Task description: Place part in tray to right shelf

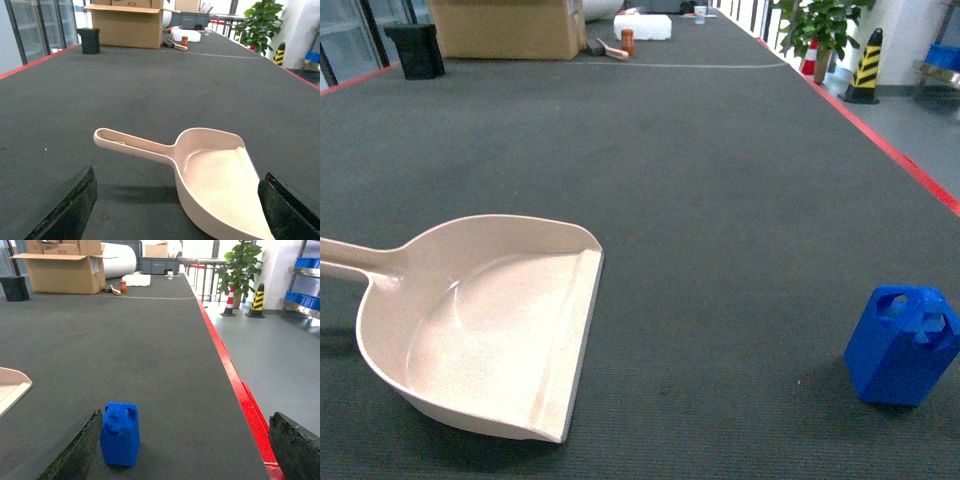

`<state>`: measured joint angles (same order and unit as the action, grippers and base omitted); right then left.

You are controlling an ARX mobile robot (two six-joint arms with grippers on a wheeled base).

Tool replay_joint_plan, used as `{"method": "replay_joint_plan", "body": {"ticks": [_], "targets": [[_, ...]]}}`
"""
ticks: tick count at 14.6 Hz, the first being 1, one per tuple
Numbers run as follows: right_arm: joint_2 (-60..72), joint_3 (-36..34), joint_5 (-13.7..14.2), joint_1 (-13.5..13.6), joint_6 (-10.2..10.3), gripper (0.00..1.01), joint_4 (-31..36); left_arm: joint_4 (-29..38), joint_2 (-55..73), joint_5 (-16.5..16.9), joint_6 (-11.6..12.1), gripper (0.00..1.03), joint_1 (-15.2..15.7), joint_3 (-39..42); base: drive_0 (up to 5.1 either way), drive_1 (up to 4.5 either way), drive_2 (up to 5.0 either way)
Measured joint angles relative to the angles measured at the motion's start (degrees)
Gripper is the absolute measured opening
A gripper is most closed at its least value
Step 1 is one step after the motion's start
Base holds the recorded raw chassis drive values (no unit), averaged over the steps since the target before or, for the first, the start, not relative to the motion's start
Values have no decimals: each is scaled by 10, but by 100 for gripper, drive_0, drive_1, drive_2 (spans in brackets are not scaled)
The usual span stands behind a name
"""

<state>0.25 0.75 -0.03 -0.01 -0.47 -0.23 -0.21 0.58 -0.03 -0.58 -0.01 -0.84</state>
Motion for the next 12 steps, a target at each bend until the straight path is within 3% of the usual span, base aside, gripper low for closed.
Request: {"method": "replay_joint_plan", "body": {"ticks": [12], "targets": [[0, 0, 0, 0, 0, 98, 0, 0, 0, 0, 0, 98, 0, 0, 0, 0, 0]]}}
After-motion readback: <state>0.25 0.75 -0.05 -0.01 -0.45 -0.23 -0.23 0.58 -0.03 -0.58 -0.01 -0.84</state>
